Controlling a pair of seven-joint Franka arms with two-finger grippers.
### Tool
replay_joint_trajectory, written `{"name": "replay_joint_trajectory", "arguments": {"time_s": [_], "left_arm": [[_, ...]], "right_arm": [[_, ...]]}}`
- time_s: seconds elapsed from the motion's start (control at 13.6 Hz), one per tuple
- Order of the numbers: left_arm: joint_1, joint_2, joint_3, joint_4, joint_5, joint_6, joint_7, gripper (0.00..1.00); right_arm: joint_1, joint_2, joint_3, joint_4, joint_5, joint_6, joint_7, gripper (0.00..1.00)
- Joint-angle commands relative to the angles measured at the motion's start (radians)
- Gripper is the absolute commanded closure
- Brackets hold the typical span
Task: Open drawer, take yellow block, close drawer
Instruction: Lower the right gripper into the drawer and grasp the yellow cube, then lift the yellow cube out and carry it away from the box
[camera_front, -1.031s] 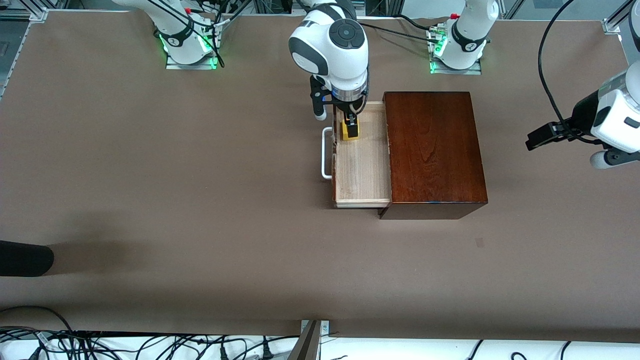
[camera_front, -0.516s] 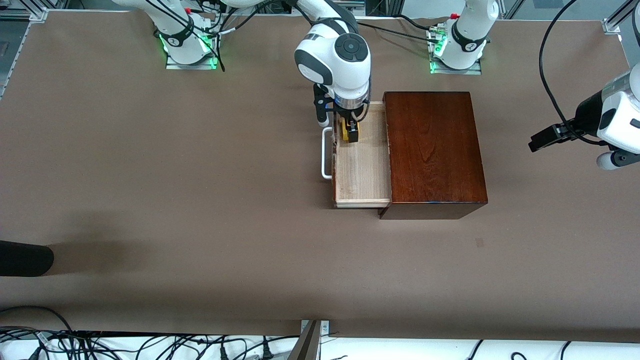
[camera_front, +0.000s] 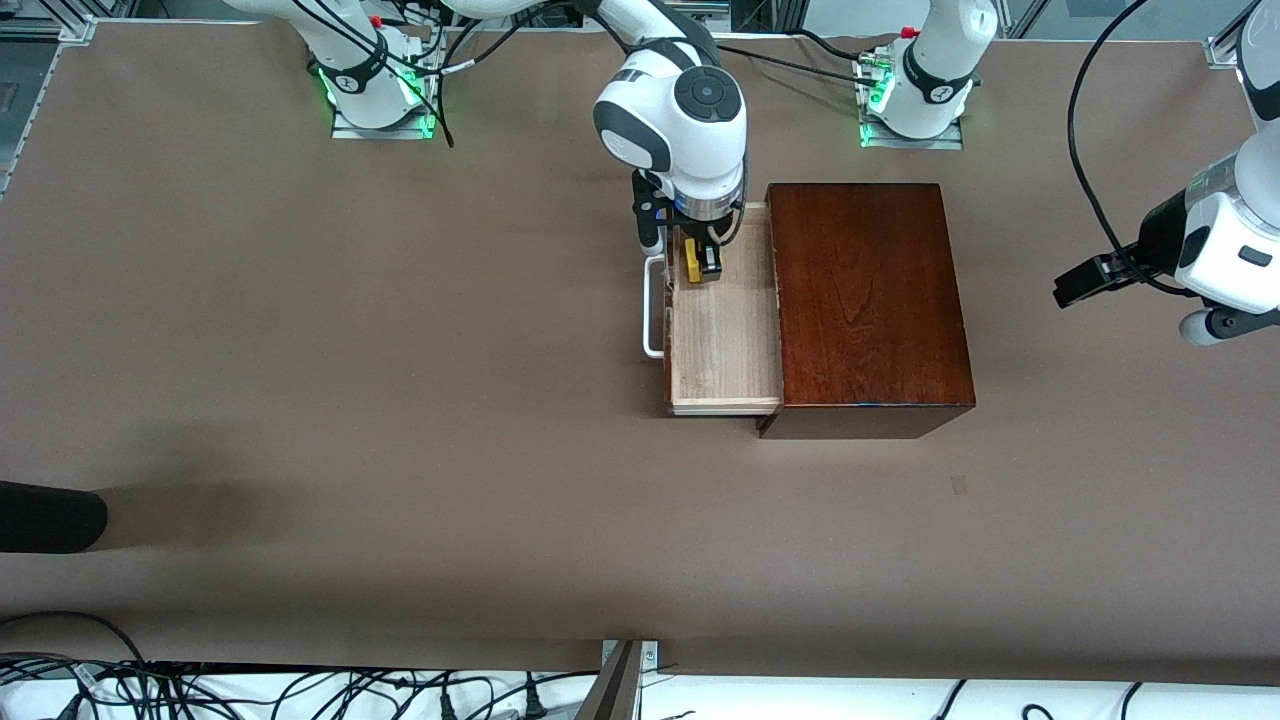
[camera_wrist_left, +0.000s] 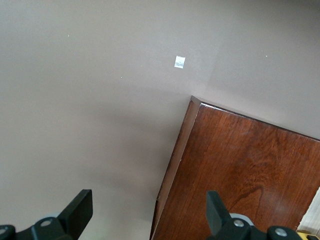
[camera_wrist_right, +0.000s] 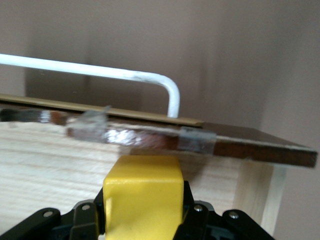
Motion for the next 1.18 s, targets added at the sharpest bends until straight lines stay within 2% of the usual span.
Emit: {"name": "replay_joint_trajectory", "arguments": {"time_s": [0.0, 0.15, 0.37, 0.52, 0.81, 1.1], "left_arm": [[-0.015, -0.012, 0.019, -0.011, -0.02, 0.012, -0.007, 0.0], [-0.015, -0.01, 0.019, -0.009, -0.039, 0.022, -0.007, 0.0], [-0.013, -0.012, 0.02, -0.006, -0.043, 0.041, -0.007, 0.0], [-0.015, -0.012, 0.02, -0.006, -0.043, 0.042, -0.009, 0.0], [-0.013, -0.01, 0.025, 0.006, -0.045, 0.041, -0.009, 0.0], [-0.013, -0.01, 0.026, 0.009, -0.051, 0.042, -0.009, 0.0]], "right_arm": [[-0.009, -0.005, 0.004, 0.167, 0.008, -0.182, 0.014, 1.0], [-0.04, -0.014, 0.007, 0.282, 0.046, -0.326, -0.043, 1.0], [-0.101, -0.097, -0.001, 0.282, 0.097, -0.394, -0.252, 1.0], [-0.155, -0.121, -0.004, 0.281, 0.094, -0.502, -0.506, 1.0], [-0.285, -0.163, -0.057, 0.249, 0.101, -0.533, -0.886, 1.0], [-0.483, -0.19, -0.094, 0.213, 0.152, -0.534, -1.314, 1.0]]}}
